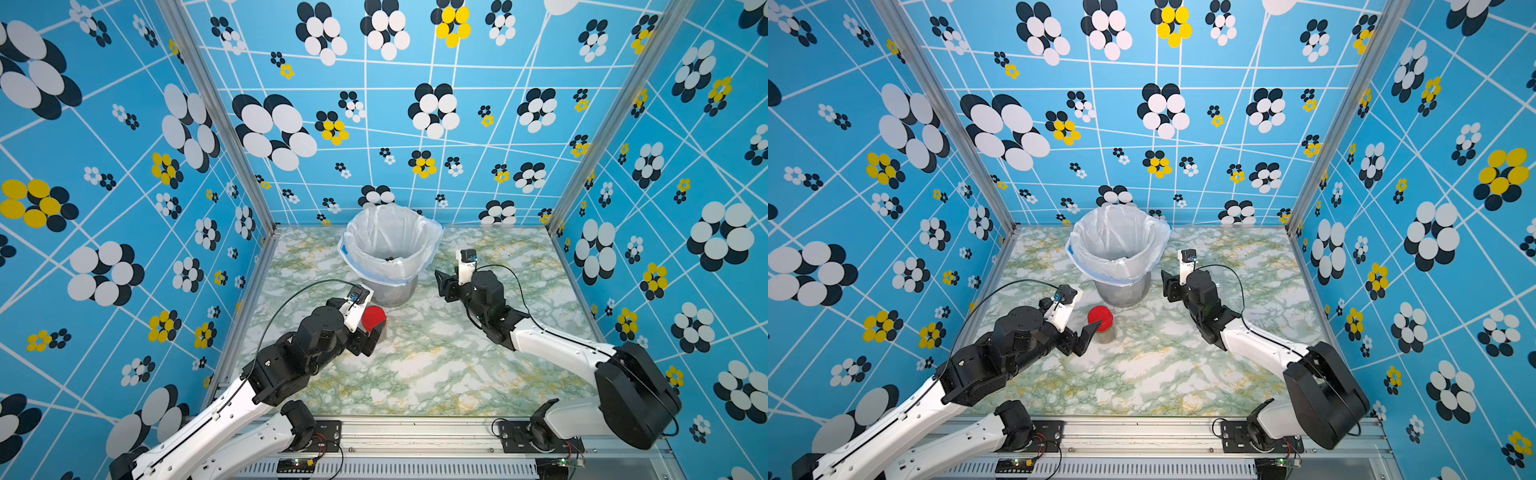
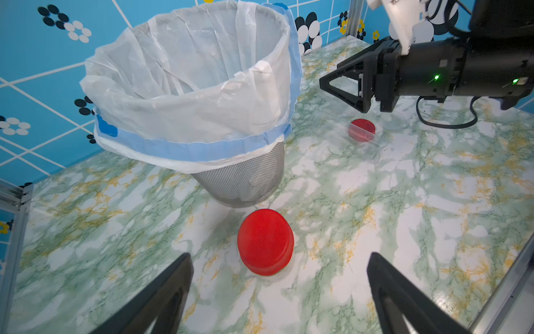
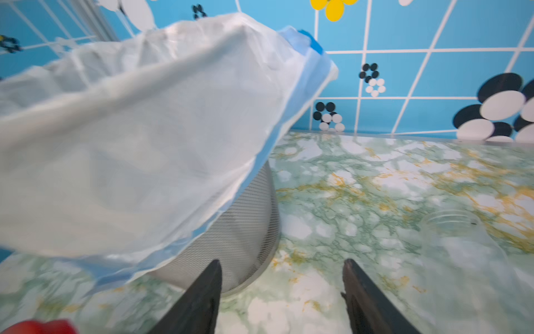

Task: Empty moldy mung beans from jars
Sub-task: Place the jar at the center of the board, then pick up the jar from the center of the board.

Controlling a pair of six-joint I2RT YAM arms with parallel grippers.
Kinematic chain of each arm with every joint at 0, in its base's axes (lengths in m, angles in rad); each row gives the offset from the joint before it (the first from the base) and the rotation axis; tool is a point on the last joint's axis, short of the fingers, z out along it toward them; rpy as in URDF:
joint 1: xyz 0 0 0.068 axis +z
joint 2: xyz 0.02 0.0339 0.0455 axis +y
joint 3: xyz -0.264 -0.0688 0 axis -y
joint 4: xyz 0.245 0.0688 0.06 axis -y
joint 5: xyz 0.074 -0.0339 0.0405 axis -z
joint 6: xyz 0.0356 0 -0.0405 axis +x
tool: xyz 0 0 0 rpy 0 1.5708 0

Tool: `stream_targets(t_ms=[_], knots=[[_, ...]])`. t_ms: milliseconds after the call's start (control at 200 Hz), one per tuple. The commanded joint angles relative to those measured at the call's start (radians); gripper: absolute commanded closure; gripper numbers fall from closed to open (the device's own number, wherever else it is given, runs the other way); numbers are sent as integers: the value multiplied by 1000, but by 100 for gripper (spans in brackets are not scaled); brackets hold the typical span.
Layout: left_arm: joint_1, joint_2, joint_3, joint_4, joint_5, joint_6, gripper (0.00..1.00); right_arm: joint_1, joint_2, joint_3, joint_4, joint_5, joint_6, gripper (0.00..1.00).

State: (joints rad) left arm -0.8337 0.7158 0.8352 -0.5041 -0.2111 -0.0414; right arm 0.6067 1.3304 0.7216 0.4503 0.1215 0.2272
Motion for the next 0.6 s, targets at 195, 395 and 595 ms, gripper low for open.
stream_targets(t_ms=[195,395,595], knots=[[-4,-107,-169,-5,-66,-157,2,77,-193,-47,-208,-263,15,15],[2,-139,-358,219,7,-267,2,127,-138,-68,-115,-238,95,14],[2,-159,-548,452,5,-272,3,126,-130,-10,-135,-255,109,14]])
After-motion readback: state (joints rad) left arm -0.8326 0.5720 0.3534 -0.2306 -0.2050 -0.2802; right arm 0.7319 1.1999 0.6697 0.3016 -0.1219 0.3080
